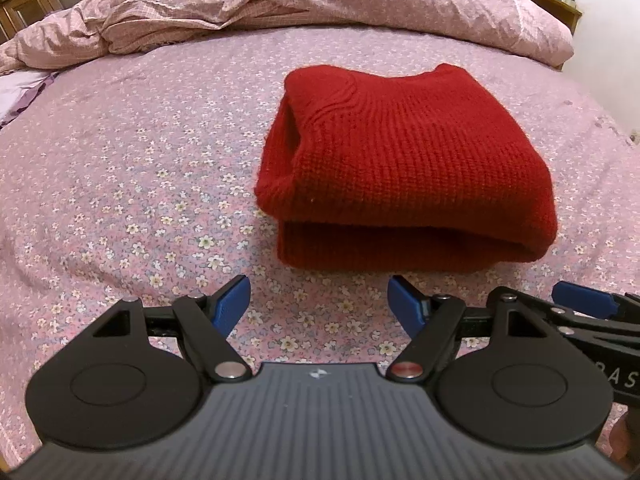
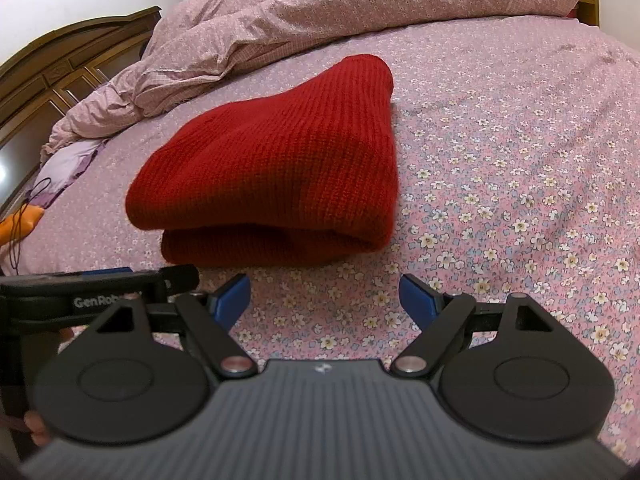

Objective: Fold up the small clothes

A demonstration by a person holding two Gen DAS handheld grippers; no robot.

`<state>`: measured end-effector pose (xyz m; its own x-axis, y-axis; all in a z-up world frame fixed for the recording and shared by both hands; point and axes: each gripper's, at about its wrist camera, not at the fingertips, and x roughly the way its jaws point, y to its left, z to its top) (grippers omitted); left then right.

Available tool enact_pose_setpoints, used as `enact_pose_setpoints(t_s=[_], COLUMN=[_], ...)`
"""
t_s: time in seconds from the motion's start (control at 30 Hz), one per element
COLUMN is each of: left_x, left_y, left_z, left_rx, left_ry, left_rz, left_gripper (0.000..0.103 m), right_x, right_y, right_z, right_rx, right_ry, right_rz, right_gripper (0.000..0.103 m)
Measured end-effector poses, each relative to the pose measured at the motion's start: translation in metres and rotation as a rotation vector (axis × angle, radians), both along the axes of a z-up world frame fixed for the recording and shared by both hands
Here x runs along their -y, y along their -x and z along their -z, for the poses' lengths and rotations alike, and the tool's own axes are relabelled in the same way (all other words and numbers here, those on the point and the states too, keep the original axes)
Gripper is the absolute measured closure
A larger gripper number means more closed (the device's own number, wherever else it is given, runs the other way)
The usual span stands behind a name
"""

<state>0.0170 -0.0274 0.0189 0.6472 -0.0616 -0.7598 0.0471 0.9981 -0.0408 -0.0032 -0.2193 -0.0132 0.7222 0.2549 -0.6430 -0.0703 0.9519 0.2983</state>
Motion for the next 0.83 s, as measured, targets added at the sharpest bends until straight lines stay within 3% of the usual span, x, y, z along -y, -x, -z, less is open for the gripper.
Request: enact_pose_setpoints(t_s=[0.83], left_x=[-0.0007], left_y=[-0.0040], left_z=[0.0021], left_rx=[-0.019], left_ry=[0.007], left_rz=[0.005], left_gripper=[0.023], right_x=[-0.0003], right_y=[-0.0012], right_z=[0.0004], right_rx=[0.000], right_ry=[0.001], right_rz=[0.000], right_gripper=[0.020])
